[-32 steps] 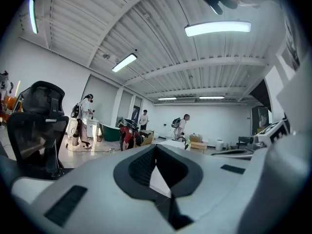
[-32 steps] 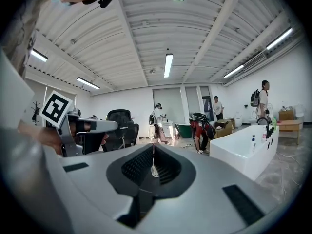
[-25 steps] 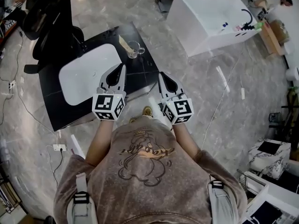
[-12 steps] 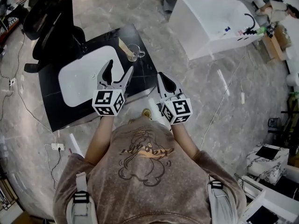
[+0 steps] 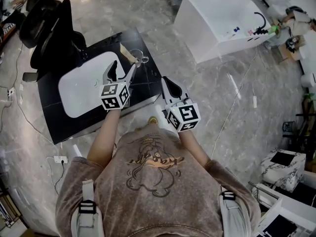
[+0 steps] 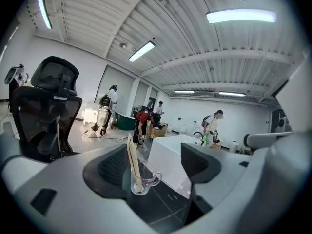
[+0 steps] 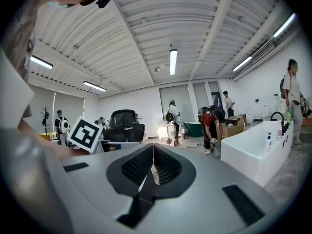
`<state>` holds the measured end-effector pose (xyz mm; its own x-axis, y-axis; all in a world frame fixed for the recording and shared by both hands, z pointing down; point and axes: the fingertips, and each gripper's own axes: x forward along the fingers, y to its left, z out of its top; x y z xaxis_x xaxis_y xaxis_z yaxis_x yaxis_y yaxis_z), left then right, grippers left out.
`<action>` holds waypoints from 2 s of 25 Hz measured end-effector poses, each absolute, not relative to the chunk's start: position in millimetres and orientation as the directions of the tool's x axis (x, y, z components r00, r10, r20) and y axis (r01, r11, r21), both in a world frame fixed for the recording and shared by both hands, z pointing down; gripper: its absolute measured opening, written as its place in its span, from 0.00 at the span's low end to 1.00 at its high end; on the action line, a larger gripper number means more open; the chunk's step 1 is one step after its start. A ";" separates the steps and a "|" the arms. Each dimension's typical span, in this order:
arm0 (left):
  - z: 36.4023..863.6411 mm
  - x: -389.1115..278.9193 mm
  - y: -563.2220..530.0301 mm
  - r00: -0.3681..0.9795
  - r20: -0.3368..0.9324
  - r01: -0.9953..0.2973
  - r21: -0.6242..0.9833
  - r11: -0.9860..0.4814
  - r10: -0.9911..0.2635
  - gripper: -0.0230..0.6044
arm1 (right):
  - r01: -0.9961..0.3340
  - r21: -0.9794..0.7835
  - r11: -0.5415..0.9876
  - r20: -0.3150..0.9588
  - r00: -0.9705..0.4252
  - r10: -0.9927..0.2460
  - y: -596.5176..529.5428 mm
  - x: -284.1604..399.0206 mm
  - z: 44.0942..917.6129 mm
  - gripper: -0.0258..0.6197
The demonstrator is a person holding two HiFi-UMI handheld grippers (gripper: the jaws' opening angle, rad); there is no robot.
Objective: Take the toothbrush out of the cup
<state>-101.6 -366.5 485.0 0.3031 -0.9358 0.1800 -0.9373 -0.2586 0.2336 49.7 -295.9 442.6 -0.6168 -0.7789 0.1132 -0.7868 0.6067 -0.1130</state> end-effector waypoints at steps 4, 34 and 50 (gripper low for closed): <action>513.1 -100.5 -396.0 0.306 0.224 -0.942 0.211 -0.260 -0.925 0.59 | -0.787 -0.118 0.605 0.125 -0.617 -0.777 -298.1 50.1 446.7 0.07; 579.0 -115.0 -462.4 0.247 0.373 -0.961 0.210 -0.178 -0.894 0.19 | -0.797 -0.134 0.589 0.153 -0.604 -0.783 -326.1 58.2 456.7 0.07; 513.7 -107.3 -460.4 0.292 0.270 -0.949 0.205 -0.241 -0.917 0.18 | -0.793 -0.145 0.592 0.149 -0.609 -0.779 -320.8 52.3 460.7 0.07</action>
<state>-107.3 -460.4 513.7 0.2917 -0.9175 0.2704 -0.9486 -0.2412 0.2051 52.3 -320.8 460.7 -0.6089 -0.7791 0.1492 -0.7929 0.5918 -0.1451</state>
